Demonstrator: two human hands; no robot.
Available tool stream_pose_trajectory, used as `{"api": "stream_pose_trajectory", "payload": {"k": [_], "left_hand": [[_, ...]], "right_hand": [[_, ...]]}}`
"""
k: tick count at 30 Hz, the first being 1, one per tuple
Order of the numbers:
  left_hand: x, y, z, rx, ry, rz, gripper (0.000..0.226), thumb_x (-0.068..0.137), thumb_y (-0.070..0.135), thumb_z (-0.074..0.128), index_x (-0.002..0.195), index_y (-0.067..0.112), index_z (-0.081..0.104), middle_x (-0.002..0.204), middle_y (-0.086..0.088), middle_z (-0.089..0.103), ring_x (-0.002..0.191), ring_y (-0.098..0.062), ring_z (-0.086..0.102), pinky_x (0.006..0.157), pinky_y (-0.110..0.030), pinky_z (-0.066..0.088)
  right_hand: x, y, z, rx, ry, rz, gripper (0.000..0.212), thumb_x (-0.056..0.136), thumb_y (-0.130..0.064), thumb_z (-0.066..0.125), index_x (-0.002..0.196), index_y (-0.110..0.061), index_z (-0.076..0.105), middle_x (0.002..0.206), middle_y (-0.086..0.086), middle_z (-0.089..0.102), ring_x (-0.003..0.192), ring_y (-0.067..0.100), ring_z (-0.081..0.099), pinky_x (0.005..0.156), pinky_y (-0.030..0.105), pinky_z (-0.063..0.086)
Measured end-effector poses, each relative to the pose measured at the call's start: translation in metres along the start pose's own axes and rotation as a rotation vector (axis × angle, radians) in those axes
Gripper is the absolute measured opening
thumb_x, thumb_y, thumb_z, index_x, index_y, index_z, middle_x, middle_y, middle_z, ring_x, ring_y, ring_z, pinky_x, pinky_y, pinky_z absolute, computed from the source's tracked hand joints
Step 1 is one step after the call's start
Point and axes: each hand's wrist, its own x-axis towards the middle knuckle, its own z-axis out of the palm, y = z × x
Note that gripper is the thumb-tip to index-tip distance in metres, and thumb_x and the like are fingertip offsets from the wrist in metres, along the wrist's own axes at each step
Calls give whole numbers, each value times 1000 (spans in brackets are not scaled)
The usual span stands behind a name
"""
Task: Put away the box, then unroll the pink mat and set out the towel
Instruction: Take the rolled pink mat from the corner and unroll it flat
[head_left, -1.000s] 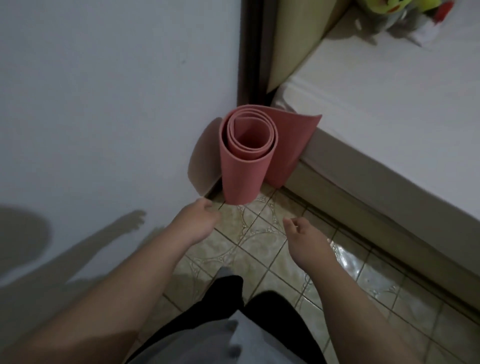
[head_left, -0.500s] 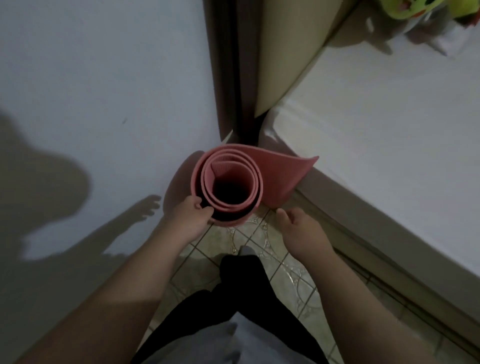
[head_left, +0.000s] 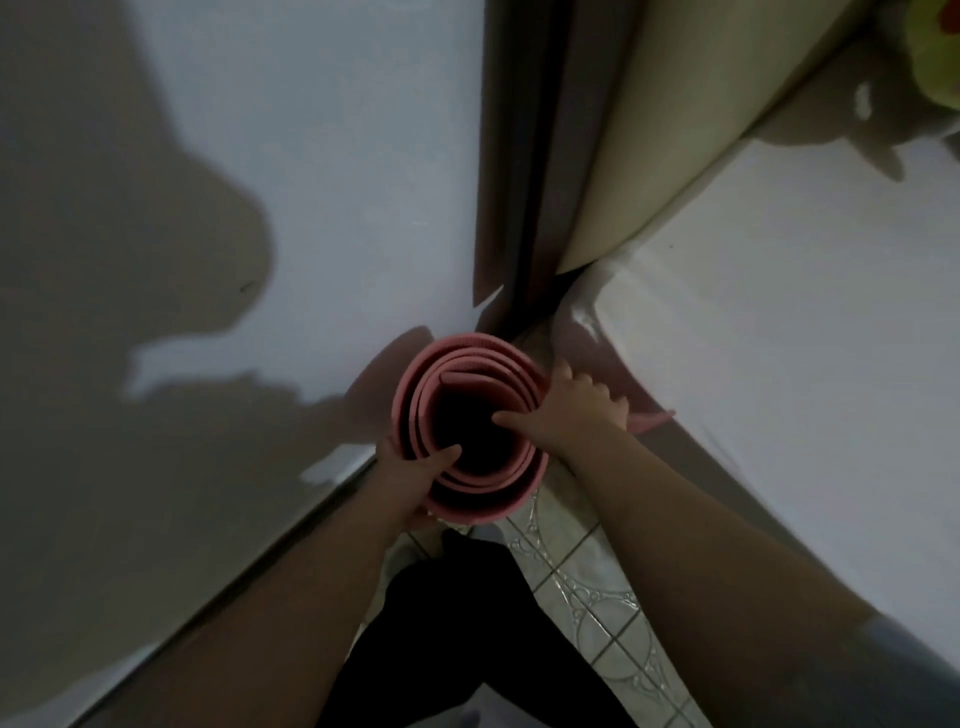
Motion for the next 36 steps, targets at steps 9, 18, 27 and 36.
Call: {"api": "stream_pose_trajectory", "payload": {"k": [9, 18, 27, 36], "left_hand": [[13, -10, 12, -27, -171, 215, 44, 75, -13, 49, 113, 7, 56, 71, -14, 71, 48, -32, 67, 42, -38, 54], [-35, -36, -6, 177, -209, 324, 61, 70, -3, 57, 120, 31, 51, 94, -19, 69, 65, -42, 69, 54, -42, 56], [-136, -131, -52, 204, -367, 509, 59, 74, -9, 47, 122, 24, 55, 88, -18, 64, 63, -27, 58, 45, -29, 45], [-238, -232, -57, 340, -494, 592, 64, 77, -11, 45, 131, 22, 49, 98, -15, 64, 61, -22, 59, 40, -23, 45]], "right_hand": [[-23, 21, 57, 669, -198, 98, 41, 78, -21, 59, 115, -3, 58, 110, 21, 66, 91, 36, 66, 78, 41, 55], [-117, 42, 74, 820, -68, 114, 42, 87, -23, 47, 127, -12, 48, 122, 16, 60, 106, 34, 59, 80, 32, 43], [-290, 46, 147, 1065, 210, 203, 43, 81, -20, 49, 123, -14, 52, 112, 18, 63, 92, 42, 64, 82, 57, 52], [-437, 86, 223, 1210, 357, 298, 40, 78, -19, 48, 117, -16, 55, 106, 14, 66, 89, 41, 64, 81, 55, 53]]}}
